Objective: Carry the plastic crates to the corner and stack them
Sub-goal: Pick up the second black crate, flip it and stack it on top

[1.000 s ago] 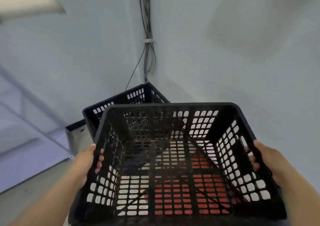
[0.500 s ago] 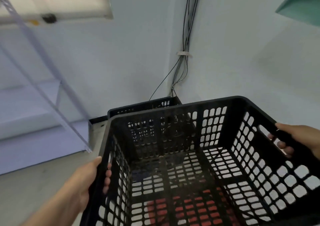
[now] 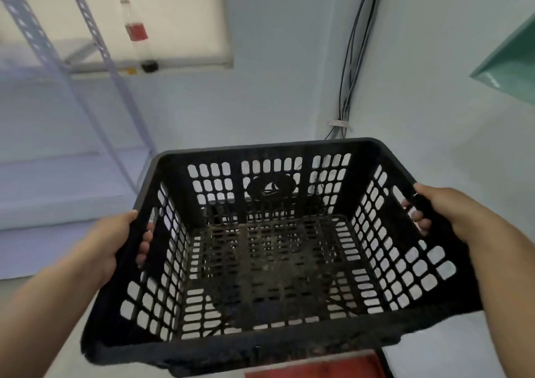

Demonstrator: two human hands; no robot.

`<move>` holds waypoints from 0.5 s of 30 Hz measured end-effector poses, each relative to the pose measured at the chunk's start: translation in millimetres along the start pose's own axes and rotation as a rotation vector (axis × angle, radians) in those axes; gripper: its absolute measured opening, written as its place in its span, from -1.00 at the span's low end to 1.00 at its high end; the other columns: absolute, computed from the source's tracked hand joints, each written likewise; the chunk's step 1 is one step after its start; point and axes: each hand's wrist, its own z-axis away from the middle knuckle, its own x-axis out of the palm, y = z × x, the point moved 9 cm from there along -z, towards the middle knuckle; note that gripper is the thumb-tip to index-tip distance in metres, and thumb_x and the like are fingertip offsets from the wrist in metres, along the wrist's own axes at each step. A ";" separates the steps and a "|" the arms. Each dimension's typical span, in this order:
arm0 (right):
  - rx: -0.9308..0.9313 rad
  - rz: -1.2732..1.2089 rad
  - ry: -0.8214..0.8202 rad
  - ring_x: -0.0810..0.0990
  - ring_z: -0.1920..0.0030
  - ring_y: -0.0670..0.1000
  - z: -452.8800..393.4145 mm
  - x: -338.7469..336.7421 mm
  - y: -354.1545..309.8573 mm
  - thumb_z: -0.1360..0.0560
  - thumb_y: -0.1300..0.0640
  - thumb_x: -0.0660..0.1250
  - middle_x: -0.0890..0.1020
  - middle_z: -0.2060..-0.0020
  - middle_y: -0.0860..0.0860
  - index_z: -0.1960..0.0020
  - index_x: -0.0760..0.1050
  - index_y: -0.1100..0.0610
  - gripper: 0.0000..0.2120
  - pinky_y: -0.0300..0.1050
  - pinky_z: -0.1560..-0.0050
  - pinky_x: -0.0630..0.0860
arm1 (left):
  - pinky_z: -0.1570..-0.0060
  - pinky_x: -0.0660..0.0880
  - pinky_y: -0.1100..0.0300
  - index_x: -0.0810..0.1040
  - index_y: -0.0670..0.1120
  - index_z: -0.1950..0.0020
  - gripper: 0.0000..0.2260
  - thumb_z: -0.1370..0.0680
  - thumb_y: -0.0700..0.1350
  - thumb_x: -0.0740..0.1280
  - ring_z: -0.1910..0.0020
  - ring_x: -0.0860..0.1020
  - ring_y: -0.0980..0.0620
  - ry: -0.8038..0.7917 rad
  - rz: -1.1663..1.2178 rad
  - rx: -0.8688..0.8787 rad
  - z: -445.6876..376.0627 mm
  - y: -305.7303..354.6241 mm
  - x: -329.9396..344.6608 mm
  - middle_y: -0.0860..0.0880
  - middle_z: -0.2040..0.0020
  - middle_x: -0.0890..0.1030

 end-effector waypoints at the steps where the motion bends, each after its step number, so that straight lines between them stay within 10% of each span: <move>1: -0.015 0.005 -0.003 0.27 0.68 -0.05 -6.5 2.4 -5.3 -0.63 -0.07 0.04 0.35 0.52 0.07 0.17 0.43 0.21 -0.59 -0.20 0.47 0.25 | 0.66 0.27 0.40 0.41 -0.13 0.23 -0.63 -0.64 0.02 0.00 0.73 0.33 0.10 0.009 0.003 0.015 -4.3 3.9 1.0 0.00 0.63 0.40; 15: -0.082 0.049 0.022 0.28 0.62 -0.02 -103.0 69.1 -62.9 -0.61 -0.09 0.06 0.37 0.45 0.07 0.17 0.44 0.17 -0.61 -0.16 0.43 0.28 | 0.64 0.24 0.41 0.40 -0.13 0.25 -0.66 -0.62 -0.02 0.01 0.70 0.33 0.11 0.072 0.031 0.057 -108.0 46.5 2.7 0.00 0.58 0.40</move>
